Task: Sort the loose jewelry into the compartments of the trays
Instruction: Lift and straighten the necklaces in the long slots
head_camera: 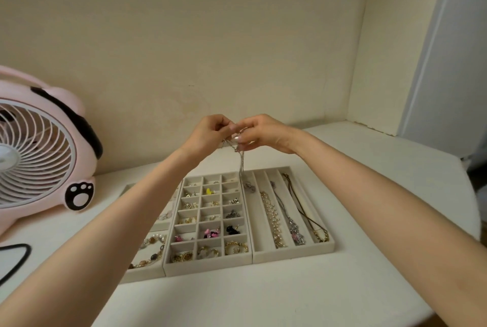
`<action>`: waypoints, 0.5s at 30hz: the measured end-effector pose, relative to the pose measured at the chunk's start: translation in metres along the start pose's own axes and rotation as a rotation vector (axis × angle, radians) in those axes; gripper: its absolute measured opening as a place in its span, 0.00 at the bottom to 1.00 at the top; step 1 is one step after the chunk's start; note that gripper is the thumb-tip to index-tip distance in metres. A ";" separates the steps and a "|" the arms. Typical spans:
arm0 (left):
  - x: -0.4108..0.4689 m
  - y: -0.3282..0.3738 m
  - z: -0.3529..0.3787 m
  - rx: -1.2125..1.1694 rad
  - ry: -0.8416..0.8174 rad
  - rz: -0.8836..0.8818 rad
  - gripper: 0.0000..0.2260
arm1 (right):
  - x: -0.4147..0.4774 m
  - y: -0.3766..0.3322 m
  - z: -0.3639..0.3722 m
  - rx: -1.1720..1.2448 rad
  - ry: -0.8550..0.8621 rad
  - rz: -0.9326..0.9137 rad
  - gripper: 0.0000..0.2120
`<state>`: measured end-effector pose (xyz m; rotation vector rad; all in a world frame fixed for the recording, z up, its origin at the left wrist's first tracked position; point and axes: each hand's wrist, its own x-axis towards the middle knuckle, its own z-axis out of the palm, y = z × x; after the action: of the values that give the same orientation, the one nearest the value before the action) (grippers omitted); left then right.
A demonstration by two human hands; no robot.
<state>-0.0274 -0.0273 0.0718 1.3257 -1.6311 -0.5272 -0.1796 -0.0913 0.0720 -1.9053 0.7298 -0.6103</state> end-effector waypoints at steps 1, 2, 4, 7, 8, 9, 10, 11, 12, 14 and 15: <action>0.001 -0.001 -0.001 -0.001 0.020 -0.006 0.08 | 0.001 -0.001 0.000 -0.033 0.028 0.003 0.08; 0.002 -0.004 -0.002 0.000 0.041 -0.017 0.08 | 0.002 -0.001 -0.001 -0.048 0.050 0.004 0.06; 0.002 -0.009 -0.004 0.010 0.081 -0.039 0.09 | 0.001 -0.002 -0.004 -0.045 0.092 -0.001 0.03; -0.001 -0.018 -0.005 0.004 0.044 -0.048 0.07 | 0.002 -0.004 -0.010 -0.029 0.155 -0.019 0.05; -0.002 -0.021 -0.005 0.008 0.009 -0.041 0.06 | 0.002 -0.005 -0.011 -0.024 0.165 -0.021 0.06; -0.004 -0.025 -0.005 0.025 -0.018 -0.031 0.06 | 0.002 -0.007 -0.012 -0.017 0.171 -0.019 0.07; -0.005 -0.028 -0.005 0.048 -0.026 -0.022 0.08 | 0.002 -0.009 -0.013 -0.007 0.174 -0.013 0.08; -0.005 -0.030 -0.006 0.054 -0.011 -0.018 0.09 | 0.002 -0.010 -0.014 0.007 0.174 -0.009 0.10; -0.006 -0.031 -0.007 0.031 0.024 -0.028 0.10 | 0.001 -0.011 -0.015 0.028 0.172 -0.009 0.11; -0.006 -0.030 -0.010 -0.072 0.125 -0.079 0.11 | 0.000 -0.011 -0.017 0.112 0.172 -0.015 0.12; -0.005 -0.031 -0.012 -0.122 0.177 -0.113 0.11 | 0.000 -0.011 -0.019 0.168 0.172 -0.015 0.12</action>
<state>-0.0011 -0.0298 0.0512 1.3399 -1.3649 -0.5518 -0.1903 -0.0986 0.0899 -1.7194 0.7486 -0.8269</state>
